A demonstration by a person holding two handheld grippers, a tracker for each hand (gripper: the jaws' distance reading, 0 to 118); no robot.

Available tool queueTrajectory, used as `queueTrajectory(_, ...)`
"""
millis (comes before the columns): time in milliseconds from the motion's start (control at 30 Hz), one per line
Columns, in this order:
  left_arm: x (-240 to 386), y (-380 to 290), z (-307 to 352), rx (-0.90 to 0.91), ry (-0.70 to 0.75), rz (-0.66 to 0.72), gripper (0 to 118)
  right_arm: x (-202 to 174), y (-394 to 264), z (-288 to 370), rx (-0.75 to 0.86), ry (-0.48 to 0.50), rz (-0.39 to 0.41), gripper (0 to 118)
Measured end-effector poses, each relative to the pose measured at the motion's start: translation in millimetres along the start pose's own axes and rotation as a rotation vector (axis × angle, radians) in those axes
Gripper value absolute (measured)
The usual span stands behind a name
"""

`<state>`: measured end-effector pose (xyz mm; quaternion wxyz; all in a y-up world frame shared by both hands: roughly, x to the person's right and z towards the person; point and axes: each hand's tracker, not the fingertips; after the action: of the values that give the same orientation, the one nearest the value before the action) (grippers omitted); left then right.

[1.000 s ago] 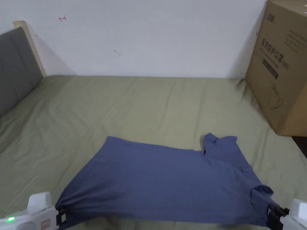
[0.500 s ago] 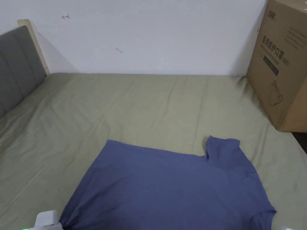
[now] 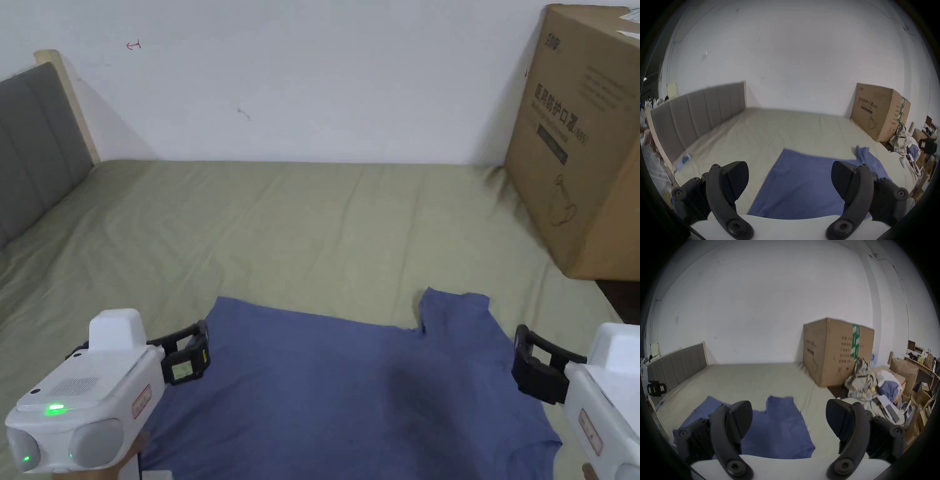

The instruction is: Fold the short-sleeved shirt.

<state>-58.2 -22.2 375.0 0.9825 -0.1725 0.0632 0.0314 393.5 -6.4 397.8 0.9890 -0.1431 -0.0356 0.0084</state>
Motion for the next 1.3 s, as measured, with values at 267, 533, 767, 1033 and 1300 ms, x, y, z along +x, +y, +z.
queueTrajectory(267,31,4,1,0.107,-0.049,-0.011,0,-14,8,4,0.082,-0.006,0.073,0)
queueTrajectory(533,32,12,-69,-0.07,-0.113,0.0,0,-9,10,-26,0.067,-0.01,0.056,0)
queueTrajectory(767,15,17,-196,-0.268,-0.119,-0.039,0,-8,11,-80,0.026,-0.019,0.061,0)
queueTrajectory(1033,-16,-5,-345,-0.614,-0.049,-0.019,95,-10,-3,-144,-0.047,-0.035,0.055,0)
queueTrajectory(1300,-11,-42,-414,-0.726,-0.029,-0.083,67,-7,-28,-178,-0.122,-0.041,0.062,0)
